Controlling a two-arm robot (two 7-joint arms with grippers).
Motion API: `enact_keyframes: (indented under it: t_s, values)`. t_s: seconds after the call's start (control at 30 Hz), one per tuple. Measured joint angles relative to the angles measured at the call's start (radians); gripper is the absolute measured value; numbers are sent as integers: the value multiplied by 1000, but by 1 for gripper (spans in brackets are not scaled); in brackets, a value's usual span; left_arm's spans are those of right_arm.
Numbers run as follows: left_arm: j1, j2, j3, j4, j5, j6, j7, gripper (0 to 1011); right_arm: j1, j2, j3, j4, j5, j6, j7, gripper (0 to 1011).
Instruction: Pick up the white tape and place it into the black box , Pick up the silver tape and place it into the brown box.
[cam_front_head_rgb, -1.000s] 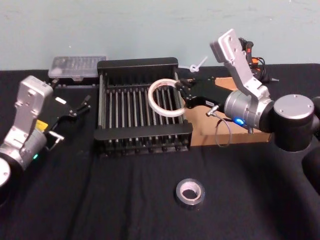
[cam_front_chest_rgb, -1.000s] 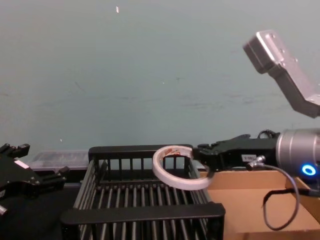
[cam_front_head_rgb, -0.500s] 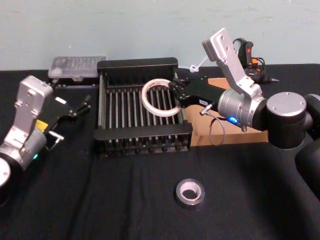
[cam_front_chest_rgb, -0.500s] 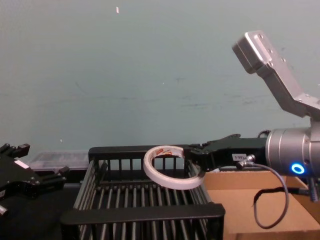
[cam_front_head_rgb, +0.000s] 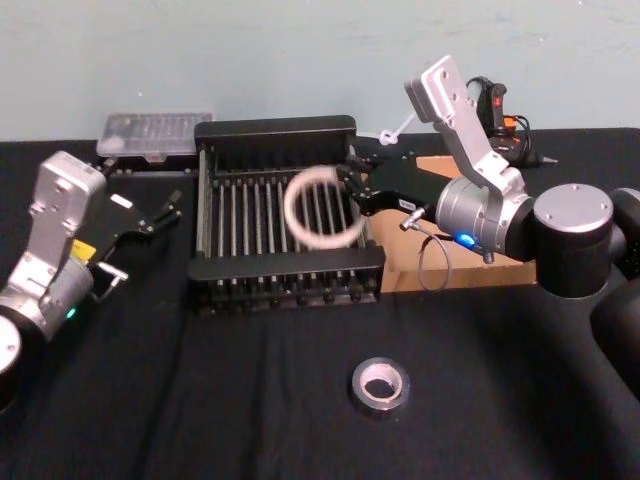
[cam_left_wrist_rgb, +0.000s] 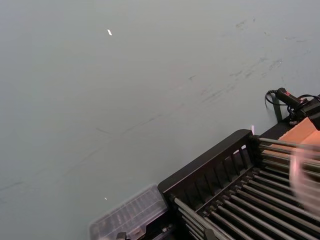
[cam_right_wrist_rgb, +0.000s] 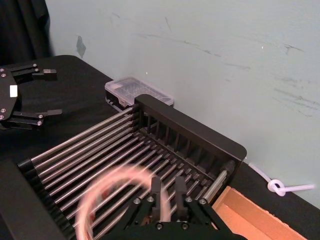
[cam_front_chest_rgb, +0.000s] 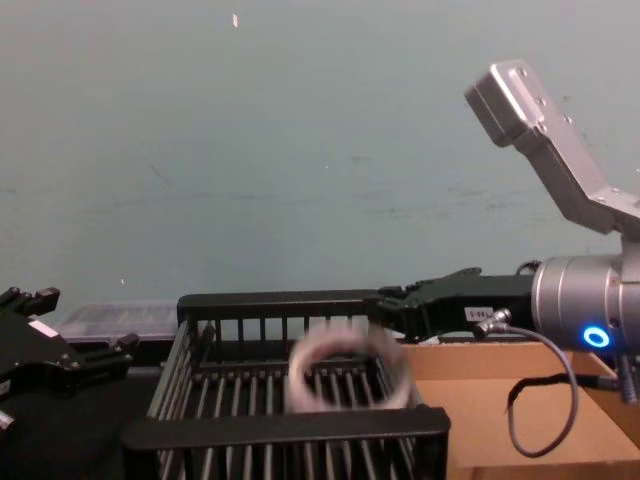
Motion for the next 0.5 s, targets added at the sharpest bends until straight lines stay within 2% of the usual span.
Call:
enact_keyframes:
  t_s: [0.13, 0.23, 0.3, 0.4, 0.43, 0.5]
  values:
    - [0, 0, 0, 0, 0, 0, 0, 1001, 0, 0, 0, 0, 0, 0, 0, 274]
    - [0, 0, 0, 0, 0, 0, 0, 1001, 0, 1, 0, -1, 0, 1, 0, 392]
    - [0, 0, 0, 0, 0, 0, 0, 1001, 0, 1, 0, -1, 0, 1, 0, 427]
    - [0, 0, 0, 0, 0, 0, 0, 1001, 0, 1, 0, -1, 0, 1, 0, 533]
    - [0, 0, 0, 0, 0, 0, 0, 1001, 0, 1, 0, -1, 0, 1, 0, 594]
    - [0, 0, 0, 0, 0, 0, 0, 1001, 0, 1, 0, -1, 0, 1, 0, 628]
